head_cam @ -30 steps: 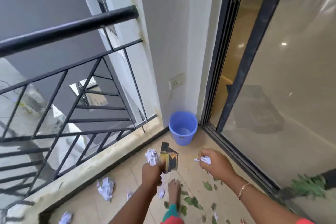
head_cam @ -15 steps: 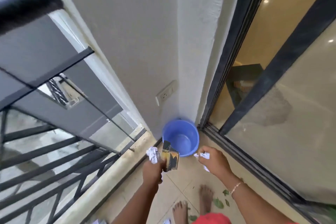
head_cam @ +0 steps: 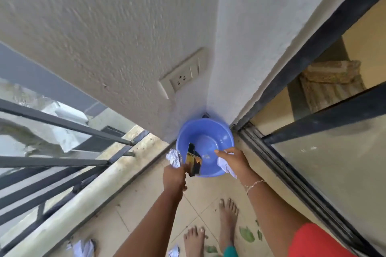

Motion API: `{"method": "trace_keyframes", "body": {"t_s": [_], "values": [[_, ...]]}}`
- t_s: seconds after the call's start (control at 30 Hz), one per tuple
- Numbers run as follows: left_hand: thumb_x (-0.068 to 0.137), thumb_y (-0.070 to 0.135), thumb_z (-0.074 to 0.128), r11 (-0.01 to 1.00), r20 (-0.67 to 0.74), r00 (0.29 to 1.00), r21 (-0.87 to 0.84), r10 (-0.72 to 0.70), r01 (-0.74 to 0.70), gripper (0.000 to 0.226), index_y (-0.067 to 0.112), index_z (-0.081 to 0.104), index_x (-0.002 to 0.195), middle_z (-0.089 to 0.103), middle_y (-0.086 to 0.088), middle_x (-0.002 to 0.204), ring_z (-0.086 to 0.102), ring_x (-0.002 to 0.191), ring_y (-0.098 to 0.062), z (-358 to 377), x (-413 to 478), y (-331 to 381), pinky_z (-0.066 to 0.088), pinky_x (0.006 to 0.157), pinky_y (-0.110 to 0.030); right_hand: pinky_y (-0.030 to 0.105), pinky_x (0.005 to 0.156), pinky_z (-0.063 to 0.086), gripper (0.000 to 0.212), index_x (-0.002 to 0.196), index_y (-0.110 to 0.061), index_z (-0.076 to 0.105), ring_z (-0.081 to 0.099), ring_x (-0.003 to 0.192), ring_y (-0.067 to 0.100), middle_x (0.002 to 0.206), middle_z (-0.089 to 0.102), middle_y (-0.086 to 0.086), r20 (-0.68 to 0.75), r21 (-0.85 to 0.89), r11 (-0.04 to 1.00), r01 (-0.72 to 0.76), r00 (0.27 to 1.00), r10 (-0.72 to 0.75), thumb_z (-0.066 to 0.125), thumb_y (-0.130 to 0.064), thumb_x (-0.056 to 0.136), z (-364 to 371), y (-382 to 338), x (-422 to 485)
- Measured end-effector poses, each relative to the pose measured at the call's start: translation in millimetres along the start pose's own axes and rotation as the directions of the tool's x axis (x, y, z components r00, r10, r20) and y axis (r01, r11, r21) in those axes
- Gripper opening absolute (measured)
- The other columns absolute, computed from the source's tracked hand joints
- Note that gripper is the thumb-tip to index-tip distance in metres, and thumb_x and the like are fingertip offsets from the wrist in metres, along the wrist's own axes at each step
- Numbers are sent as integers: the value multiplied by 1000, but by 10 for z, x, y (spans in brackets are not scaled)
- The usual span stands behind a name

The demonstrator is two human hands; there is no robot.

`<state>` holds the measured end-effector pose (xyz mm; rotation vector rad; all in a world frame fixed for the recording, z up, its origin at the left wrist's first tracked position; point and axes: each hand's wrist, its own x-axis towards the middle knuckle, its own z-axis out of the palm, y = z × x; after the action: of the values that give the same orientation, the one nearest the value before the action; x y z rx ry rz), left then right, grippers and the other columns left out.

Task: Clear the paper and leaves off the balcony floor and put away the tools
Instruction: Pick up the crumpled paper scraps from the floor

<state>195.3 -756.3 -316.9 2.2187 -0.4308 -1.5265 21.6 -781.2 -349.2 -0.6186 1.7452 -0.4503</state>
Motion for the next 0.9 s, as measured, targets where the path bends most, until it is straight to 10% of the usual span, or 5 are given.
{"method": "trace_keyframes", "body": {"t_s": [0.13,0.4,0.6,0.9], "values": [[84,9,64,998,-2,999,-28,-48,48,34,12,39,61,38,-6,56,31,45,-18,79,175,-73,29,38,-18,28,59,37,37,55,-9,46,46,50,18,48,46,5,50,255,966,-33,999,21,66,-17,85,26,-8,217],[86,17,66,994,201,977,-75,-66,83,21,9,51,74,45,-7,65,43,53,-17,245,265,183,43,50,-23,37,87,46,51,131,-19,44,41,120,19,121,39,0,144,320,929,-189,978,149,54,-46,90,6,-168,270],[94,42,50,986,311,946,-109,-88,128,32,16,48,112,47,-1,104,47,101,-20,183,193,268,43,83,-35,40,92,44,48,133,-18,43,41,122,24,130,42,7,93,335,930,-152,987,128,50,-42,93,-12,-184,181],[96,44,43,998,238,970,-34,-49,58,48,11,44,131,43,-2,117,43,107,-20,-338,-82,8,43,94,-41,39,82,48,20,103,-16,54,54,90,18,103,57,6,-105,131,986,102,990,-89,57,-31,91,102,159,-334]]}}
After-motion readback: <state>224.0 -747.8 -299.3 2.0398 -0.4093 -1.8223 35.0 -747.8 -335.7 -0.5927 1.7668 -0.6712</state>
